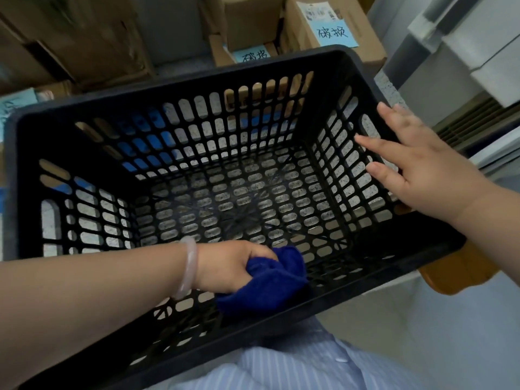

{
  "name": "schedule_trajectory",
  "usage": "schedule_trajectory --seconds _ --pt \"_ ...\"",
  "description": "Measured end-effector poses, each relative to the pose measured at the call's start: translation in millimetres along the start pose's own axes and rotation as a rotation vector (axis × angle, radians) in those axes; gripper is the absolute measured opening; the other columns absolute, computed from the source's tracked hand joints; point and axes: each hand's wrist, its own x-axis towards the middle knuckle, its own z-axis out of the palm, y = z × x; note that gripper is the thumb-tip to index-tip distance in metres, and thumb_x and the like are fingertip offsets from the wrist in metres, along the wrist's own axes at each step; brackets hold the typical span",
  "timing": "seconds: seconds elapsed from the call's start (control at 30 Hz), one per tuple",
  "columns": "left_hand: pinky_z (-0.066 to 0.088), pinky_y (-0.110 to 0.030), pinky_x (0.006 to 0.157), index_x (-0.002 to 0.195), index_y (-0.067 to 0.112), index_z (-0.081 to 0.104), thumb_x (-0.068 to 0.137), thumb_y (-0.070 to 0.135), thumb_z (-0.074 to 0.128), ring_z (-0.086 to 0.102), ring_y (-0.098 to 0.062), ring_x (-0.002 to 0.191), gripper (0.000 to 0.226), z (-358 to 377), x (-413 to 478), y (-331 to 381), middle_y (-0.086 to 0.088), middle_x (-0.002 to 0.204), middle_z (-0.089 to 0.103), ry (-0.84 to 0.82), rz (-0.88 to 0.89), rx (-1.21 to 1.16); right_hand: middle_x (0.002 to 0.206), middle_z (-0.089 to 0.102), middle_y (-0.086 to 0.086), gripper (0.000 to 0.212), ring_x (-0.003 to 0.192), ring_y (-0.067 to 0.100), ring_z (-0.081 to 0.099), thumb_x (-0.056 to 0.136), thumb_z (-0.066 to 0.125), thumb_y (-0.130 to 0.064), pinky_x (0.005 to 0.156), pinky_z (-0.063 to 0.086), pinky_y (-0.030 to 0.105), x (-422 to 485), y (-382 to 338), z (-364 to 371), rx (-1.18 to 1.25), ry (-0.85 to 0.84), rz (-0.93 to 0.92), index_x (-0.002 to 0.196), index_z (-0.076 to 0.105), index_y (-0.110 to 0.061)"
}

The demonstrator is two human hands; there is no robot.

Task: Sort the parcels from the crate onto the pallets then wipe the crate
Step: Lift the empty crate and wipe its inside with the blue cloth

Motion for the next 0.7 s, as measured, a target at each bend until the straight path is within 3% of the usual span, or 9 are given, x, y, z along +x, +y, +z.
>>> schedule_trajectory --seconds 0.1,0.17,0.23,0.33,0.47,0.57,0.63,0.7 --pt "0.051 -0.022 0.074 0.083 0.040 0.066 0.083 0.010 0.074 0.061 -0.004 0.080 0.031 4 -34 17 0.016 0.084 0.066 -0.028 0.082 -0.044 0.166 -0.001 -0.007 0.069 0.151 0.009 -0.009 0.088 0.022 -0.064 0.123 0.008 0.047 -2 -1 -3 0.001 -0.012 0.023 0.148 0.041 -0.035" --pt "0.054 -0.032 0.082 0.084 0.047 0.067 0.073 0.030 0.073 0.064 -0.015 0.087 0.021 9 -57 19 0.004 0.093 0.067 -0.022 0.096 0.001 0.166 -0.001 -0.009 0.063 0.150 0.006 -0.010 0.095 0.024 -0.065 0.123 0.008 0.046 -2 1 -4 -0.009 0.000 0.018 0.148 0.041 -0.036" --pt "0.054 -0.037 0.088 0.090 0.040 0.065 0.068 0.039 0.069 0.066 -0.019 0.095 0.022 14 -71 9 0.001 0.100 0.067 0.035 0.085 0.081 0.166 0.000 -0.008 0.066 0.150 0.005 -0.009 0.092 0.025 -0.066 0.122 0.008 0.046 -1 3 -2 -0.002 0.022 0.000 0.147 0.043 -0.035" --pt "0.050 -0.032 0.090 0.093 0.035 0.063 0.080 0.033 0.066 0.060 -0.007 0.094 0.014 22 -65 -14 0.017 0.095 0.060 0.170 -0.013 0.190 0.166 0.006 -0.002 0.069 0.151 0.009 -0.005 0.088 0.024 -0.063 0.120 0.007 0.045 0 4 2 0.008 0.063 -0.025 0.145 0.047 -0.031" --pt "0.047 -0.042 0.100 0.117 0.030 0.056 0.095 0.025 0.058 0.057 -0.020 0.111 0.022 22 -30 -40 -0.002 0.123 0.056 0.215 -0.191 0.408 0.165 0.013 0.004 0.069 0.152 0.018 0.004 0.088 0.028 -0.059 0.119 0.011 0.049 3 3 8 -0.008 0.119 -0.059 0.143 0.051 -0.023" --pt "0.046 -0.043 0.102 0.135 0.028 0.048 0.097 0.026 0.055 0.055 -0.026 0.117 0.038 22 -8 -50 -0.005 0.132 0.048 0.208 -0.345 0.536 0.164 0.013 0.004 0.070 0.151 0.012 0.000 0.087 0.030 -0.058 0.119 0.010 0.049 6 4 12 0.009 0.136 -0.054 0.143 0.050 -0.021" --pt "0.046 -0.044 0.102 0.137 0.029 0.046 0.097 0.025 0.054 0.055 -0.027 0.119 0.041 22 -2 -59 -0.005 0.135 0.048 0.200 -0.429 0.536 0.164 0.012 0.004 0.070 0.150 0.010 -0.002 0.087 0.031 -0.058 0.119 0.010 0.049 8 6 14 0.016 0.136 -0.058 0.143 0.049 -0.020" --pt "0.048 -0.045 0.100 0.133 0.031 0.048 0.096 0.028 0.054 0.057 -0.025 0.113 0.037 21 -4 -59 -0.004 0.130 0.055 0.166 -0.474 0.541 0.164 0.015 0.007 0.071 0.151 0.019 0.005 0.088 0.031 -0.058 0.119 0.014 0.052 8 9 16 -0.007 0.151 -0.079 0.142 0.050 -0.017"
